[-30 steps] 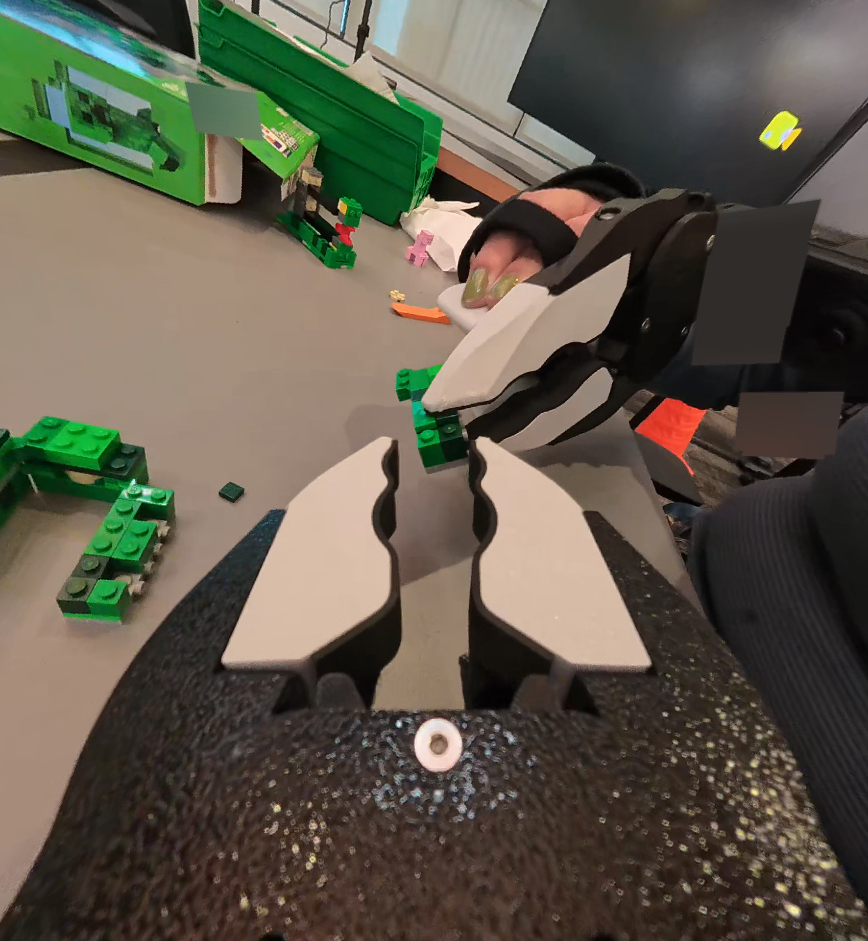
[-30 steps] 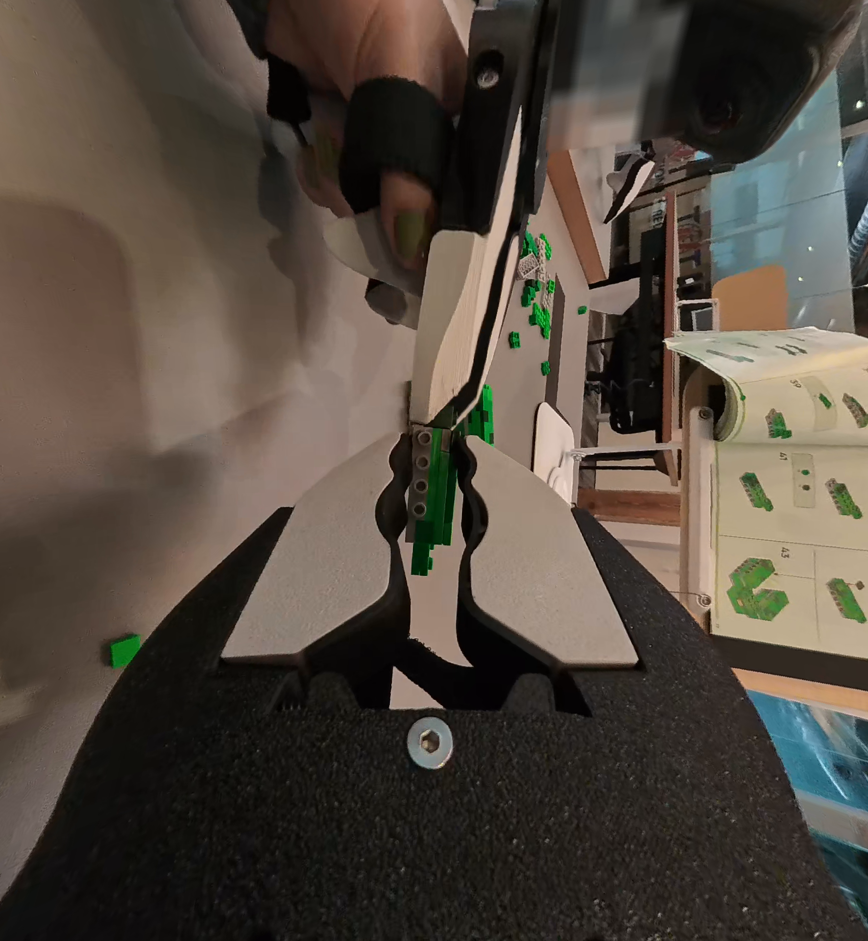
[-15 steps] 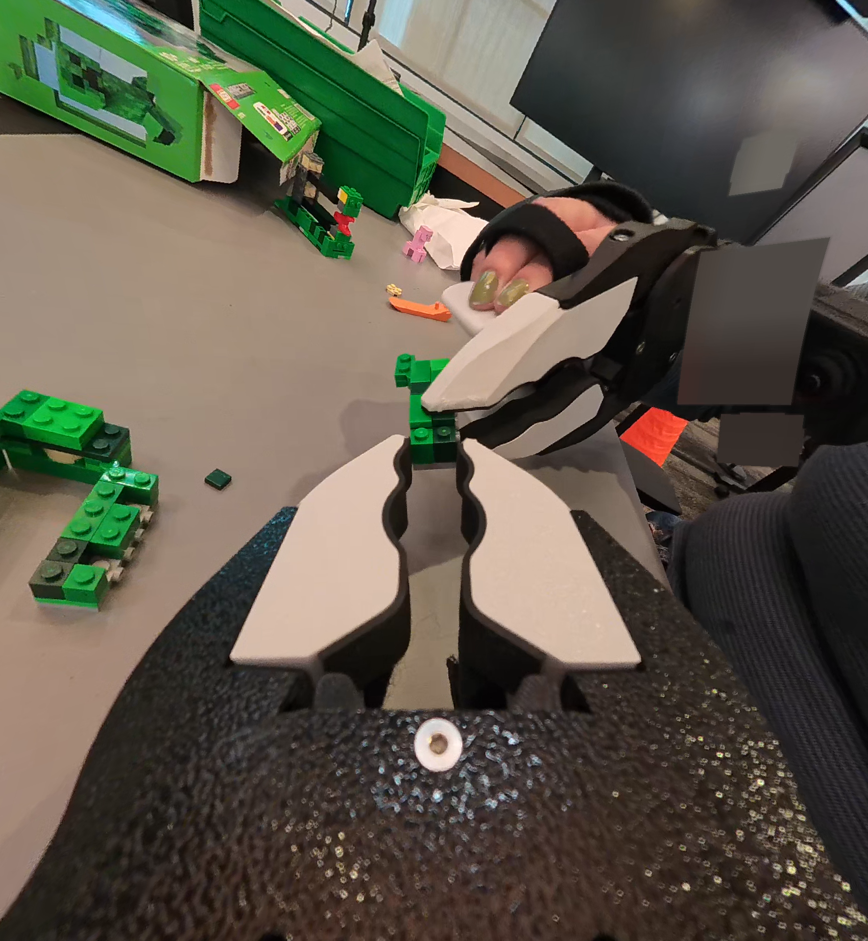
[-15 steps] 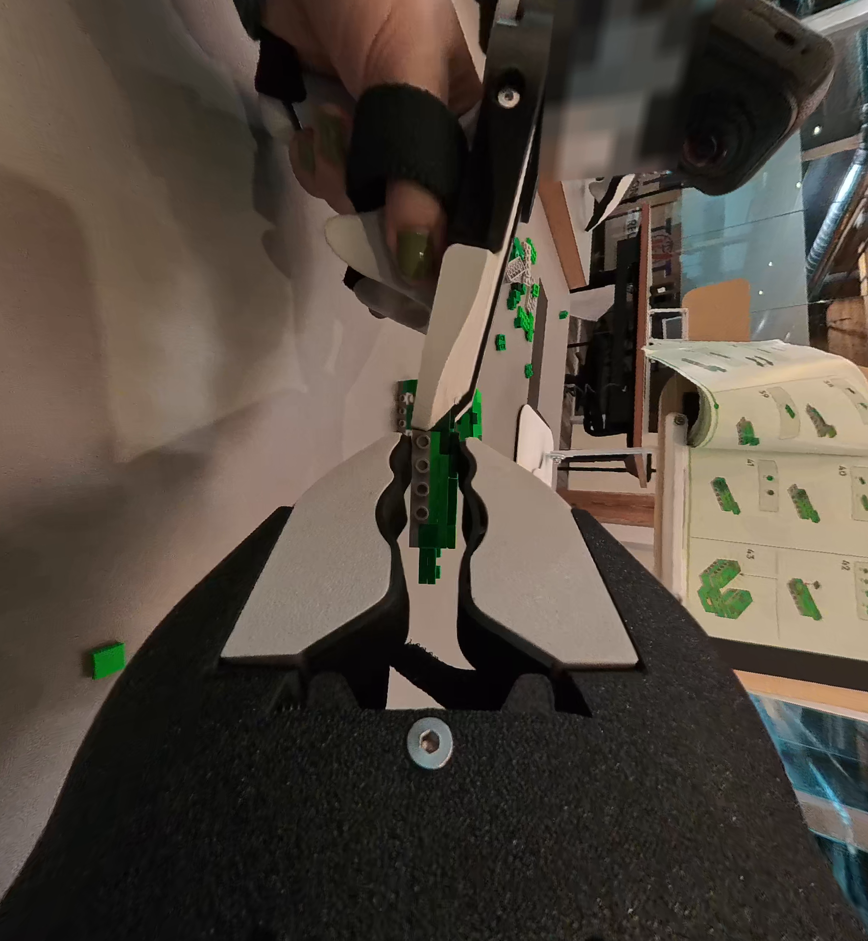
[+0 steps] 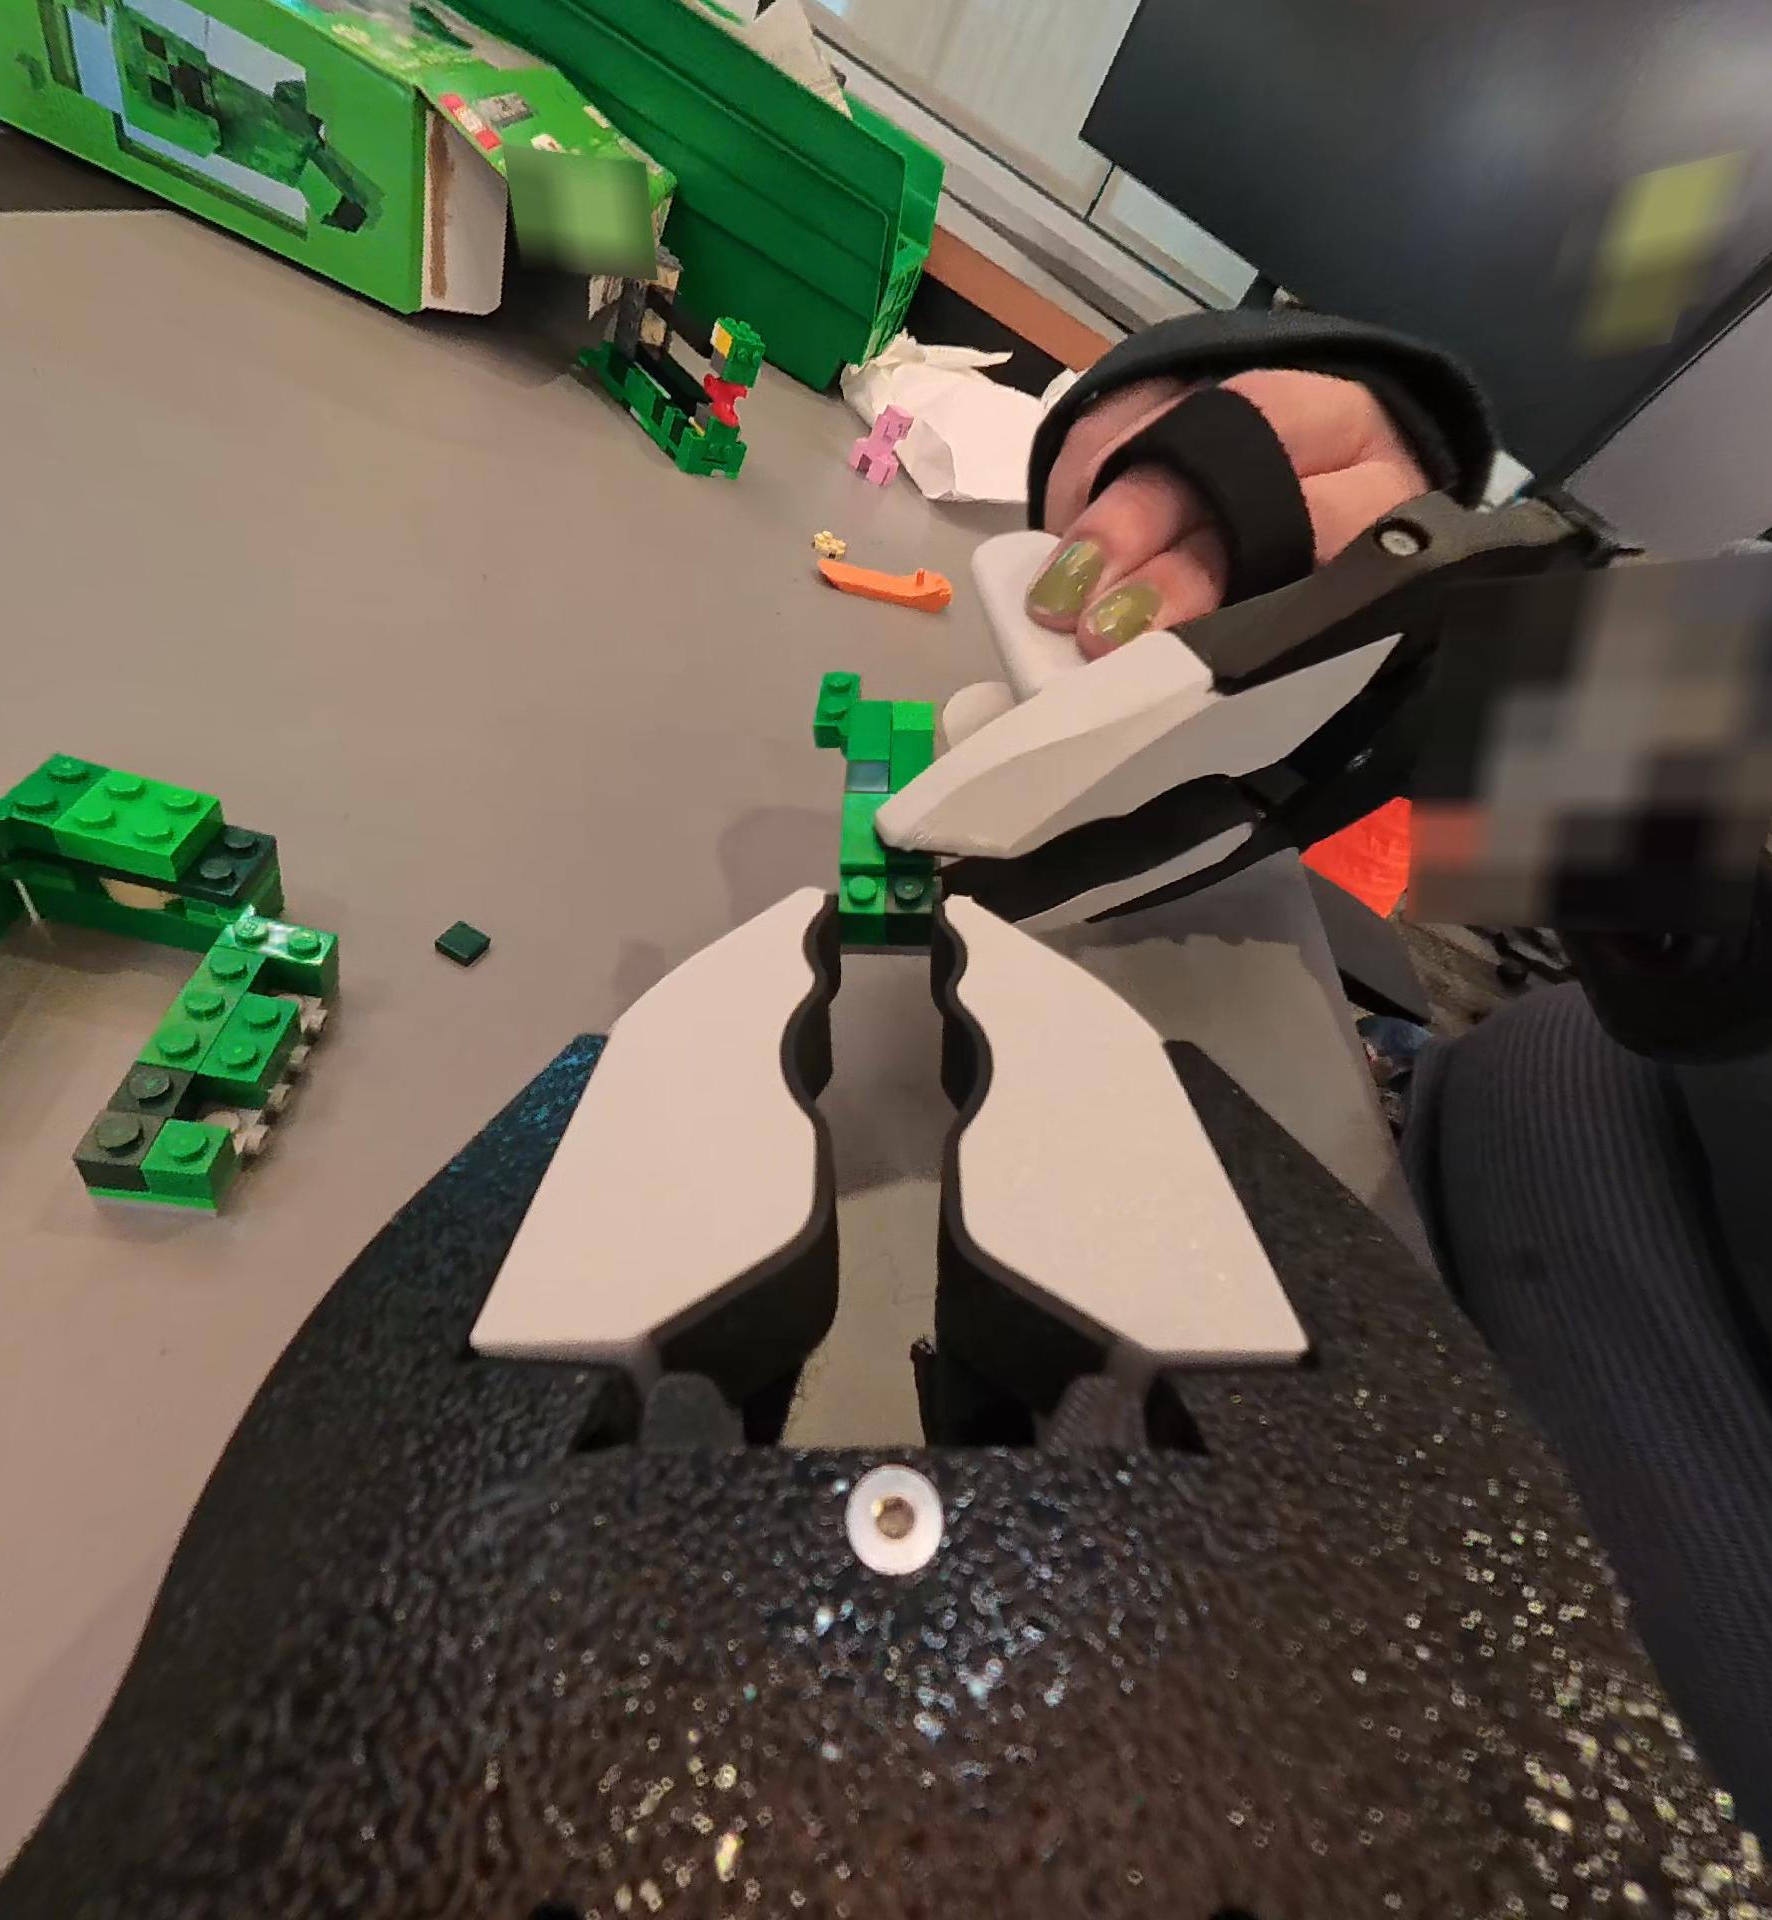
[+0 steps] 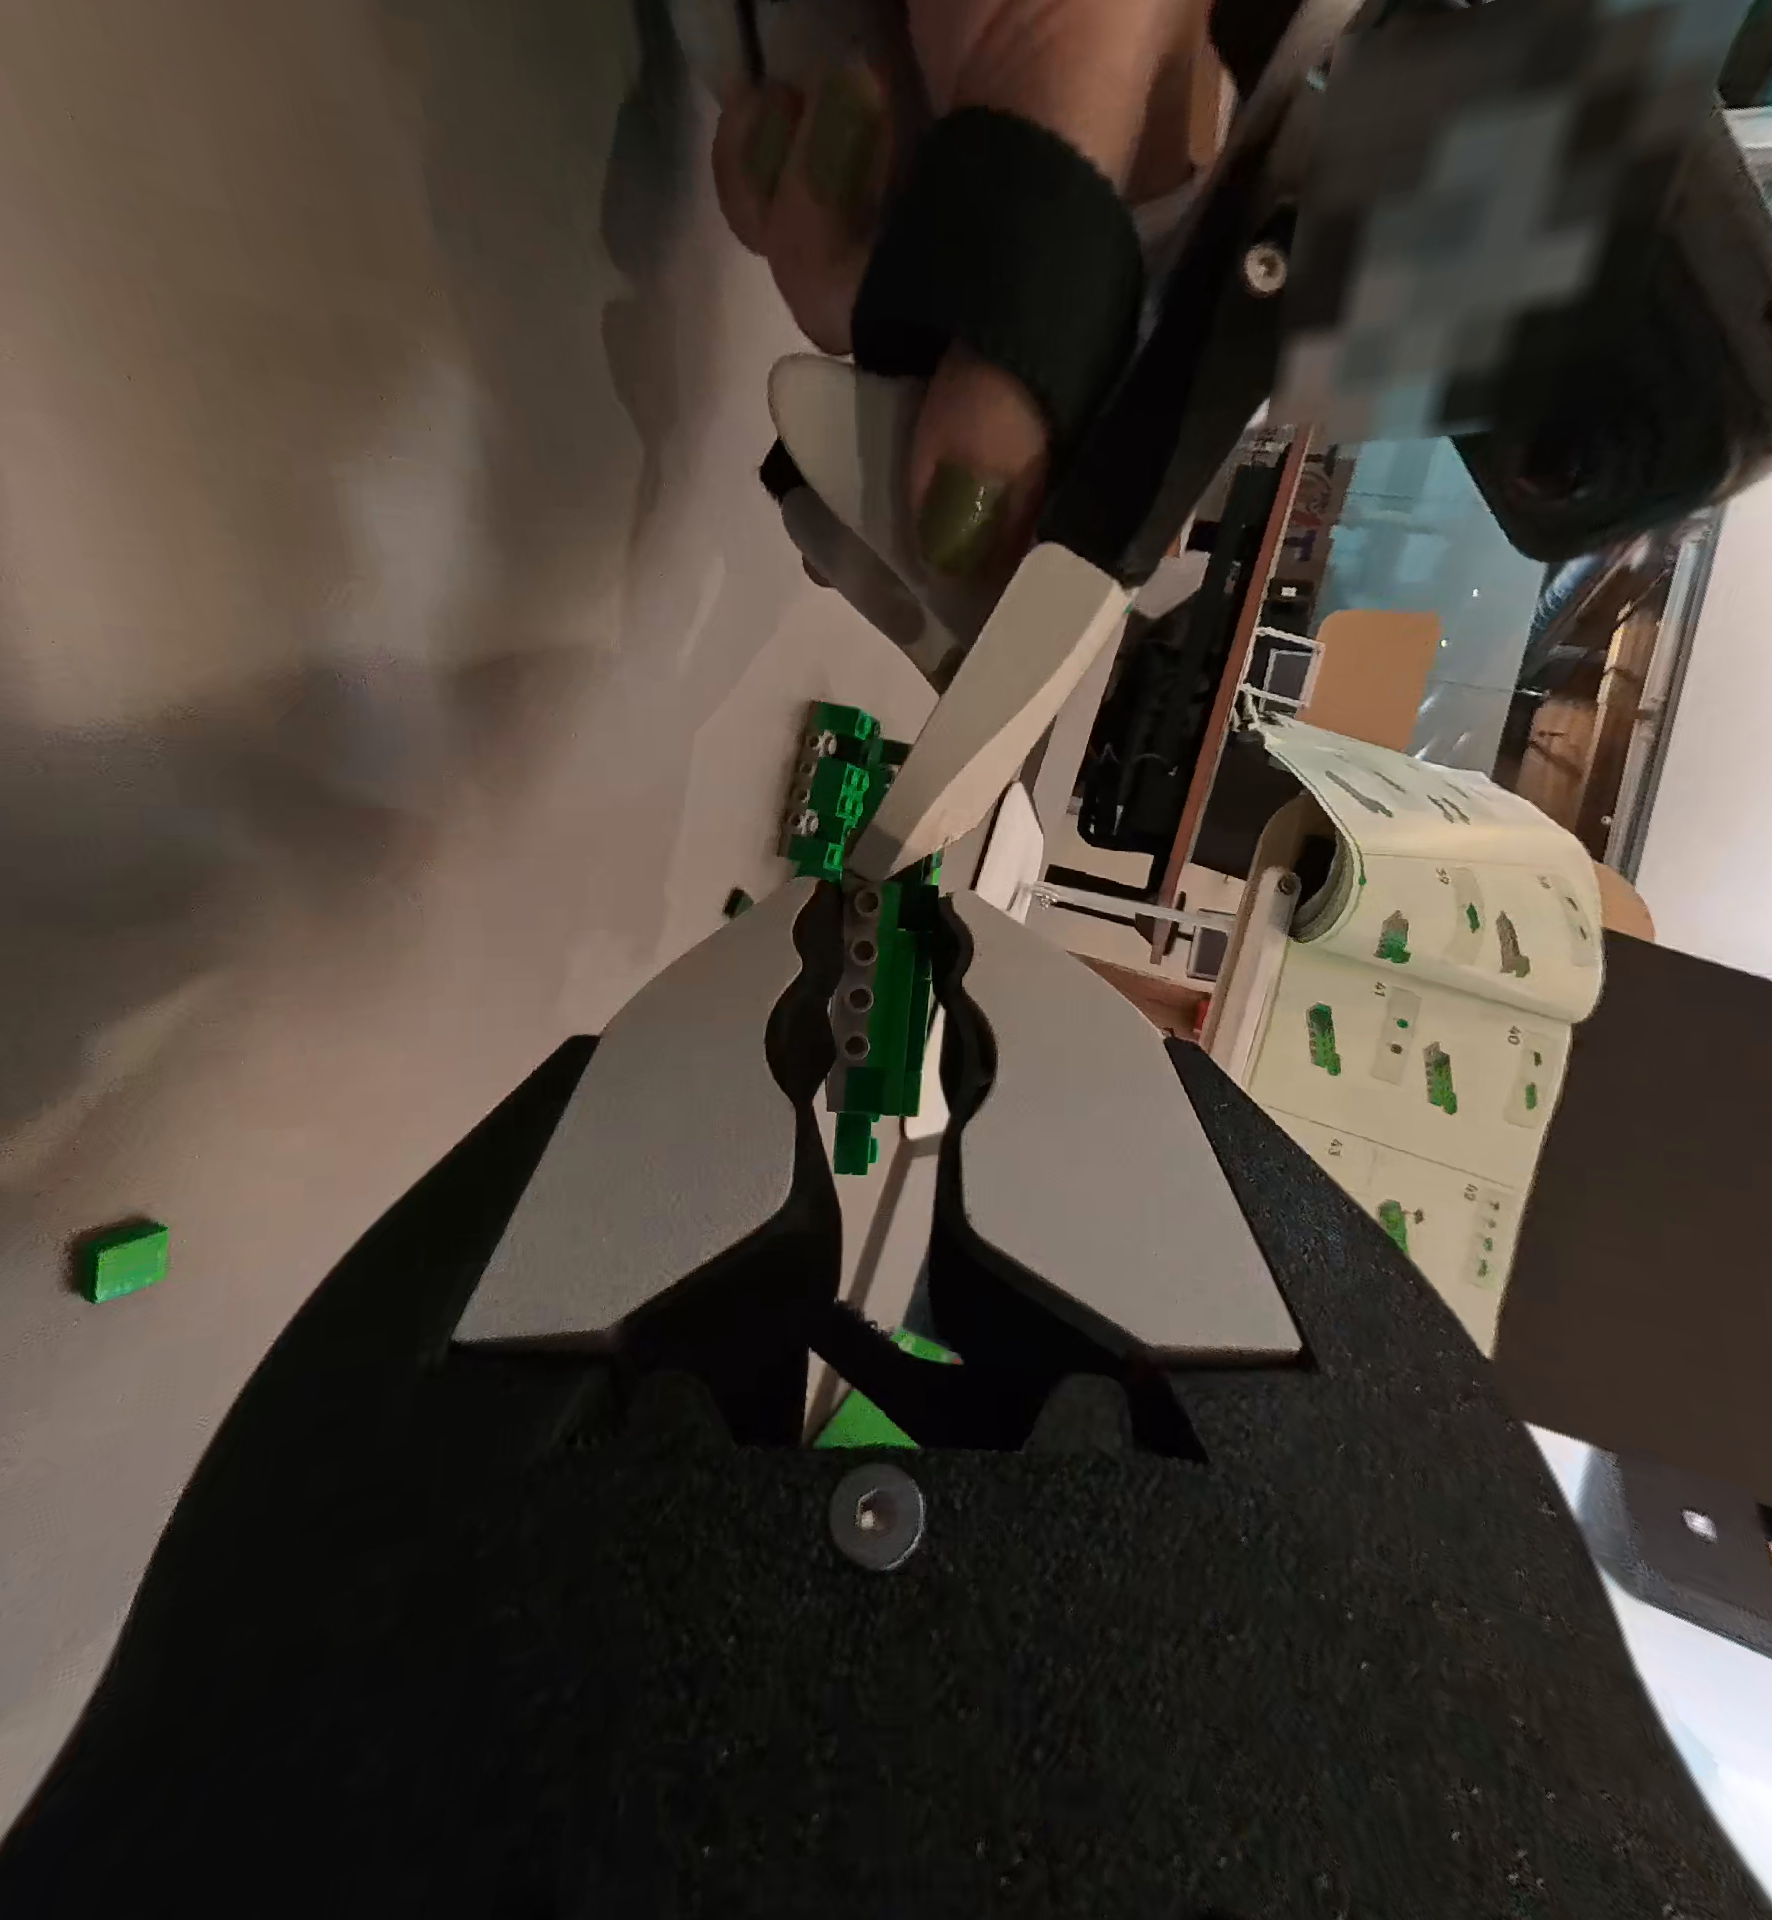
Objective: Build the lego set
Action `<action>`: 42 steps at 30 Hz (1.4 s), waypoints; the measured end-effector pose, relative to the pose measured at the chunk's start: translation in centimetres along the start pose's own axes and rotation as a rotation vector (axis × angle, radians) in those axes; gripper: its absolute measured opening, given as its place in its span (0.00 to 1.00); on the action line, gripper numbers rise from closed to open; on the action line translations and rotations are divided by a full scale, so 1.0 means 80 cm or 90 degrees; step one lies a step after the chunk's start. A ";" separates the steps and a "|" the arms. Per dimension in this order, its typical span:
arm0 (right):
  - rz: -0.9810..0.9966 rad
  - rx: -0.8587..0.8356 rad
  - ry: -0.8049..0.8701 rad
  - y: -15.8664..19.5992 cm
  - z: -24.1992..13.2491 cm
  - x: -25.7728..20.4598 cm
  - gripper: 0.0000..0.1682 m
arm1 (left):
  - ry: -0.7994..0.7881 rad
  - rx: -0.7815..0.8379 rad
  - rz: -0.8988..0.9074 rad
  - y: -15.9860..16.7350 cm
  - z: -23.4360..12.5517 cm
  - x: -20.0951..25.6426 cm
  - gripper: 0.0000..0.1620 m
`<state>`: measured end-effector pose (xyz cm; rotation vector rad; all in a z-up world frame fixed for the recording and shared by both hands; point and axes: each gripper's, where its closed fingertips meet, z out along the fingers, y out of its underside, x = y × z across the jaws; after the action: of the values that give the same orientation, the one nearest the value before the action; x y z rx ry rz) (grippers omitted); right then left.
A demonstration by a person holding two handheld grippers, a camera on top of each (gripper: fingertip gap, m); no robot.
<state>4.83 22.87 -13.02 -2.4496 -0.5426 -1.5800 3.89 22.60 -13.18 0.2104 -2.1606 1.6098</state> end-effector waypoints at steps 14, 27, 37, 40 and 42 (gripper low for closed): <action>0.051 0.038 0.009 0.000 -0.003 0.004 0.10 | 0.023 0.017 -0.016 0.000 0.004 0.003 0.10; 0.273 0.101 -0.038 0.001 -0.008 0.012 0.17 | 0.053 0.037 -0.098 -0.004 0.000 0.001 0.10; 0.249 0.119 -0.086 -0.006 -0.011 0.004 0.12 | 0.067 0.020 -0.108 0.000 0.001 0.003 0.10; 0.213 0.110 -0.084 -0.007 -0.010 0.001 0.11 | 0.065 0.011 -0.102 0.003 0.003 0.004 0.10; 0.179 0.102 -0.076 -0.006 -0.010 0.000 0.09 | 0.061 0.003 -0.092 0.004 0.003 0.004 0.10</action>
<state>3.97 23.06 -12.75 -2.3859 -0.3111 -1.2390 3.39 22.53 -13.39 0.2784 -2.0225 1.5132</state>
